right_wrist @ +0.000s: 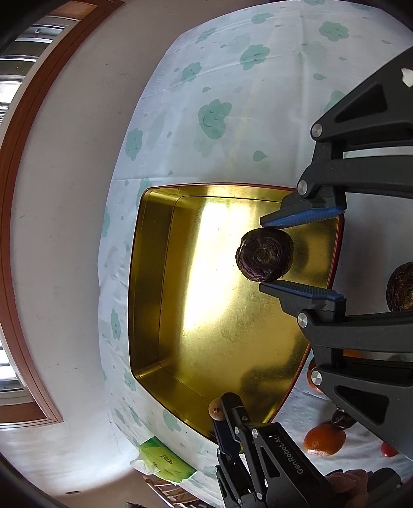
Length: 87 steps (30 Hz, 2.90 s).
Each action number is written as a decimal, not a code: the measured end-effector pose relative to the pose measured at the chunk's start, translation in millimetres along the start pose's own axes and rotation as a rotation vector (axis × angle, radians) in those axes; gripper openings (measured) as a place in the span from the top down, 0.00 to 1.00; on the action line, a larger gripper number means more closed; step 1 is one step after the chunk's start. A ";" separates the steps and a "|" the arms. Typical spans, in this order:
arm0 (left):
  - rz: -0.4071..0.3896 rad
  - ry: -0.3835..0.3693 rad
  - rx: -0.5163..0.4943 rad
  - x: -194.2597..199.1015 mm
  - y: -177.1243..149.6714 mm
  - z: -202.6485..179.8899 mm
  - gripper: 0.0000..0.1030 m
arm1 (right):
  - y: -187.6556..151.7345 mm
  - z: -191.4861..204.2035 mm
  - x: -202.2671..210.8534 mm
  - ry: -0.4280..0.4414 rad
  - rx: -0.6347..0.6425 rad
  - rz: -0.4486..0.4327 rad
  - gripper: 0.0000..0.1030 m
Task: Organize fruits
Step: 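Lower and open left tool in the tin while right tool releases the water chestnut there, then grasp the red cherry tomato with left tool while right tool grasps the mandarin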
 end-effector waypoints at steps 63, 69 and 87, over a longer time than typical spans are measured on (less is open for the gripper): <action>-0.042 -0.031 0.033 138.3 -106.9 -2.7 0.73 | -90.2 0.3 148.8 -0.012 -0.057 -0.088 0.58; -0.045 -0.046 0.048 151.9 -138.2 -3.9 0.73 | -134.1 1.0 150.7 -0.004 -0.082 -0.035 0.58; -0.036 -0.132 0.063 161.9 -161.5 -20.5 0.73 | -164.0 4.6 151.7 0.035 -0.144 -0.022 0.58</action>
Point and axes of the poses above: each gripper's, at about its wrist camera, not at the fingertips, and x roughly against the way its jaws point, z to its left, y to its top, the point moved 4 cm from there along -x, roughly the way its jaws point, and after that the axes turned 10 degrees about -z, right-handed, at the moved point
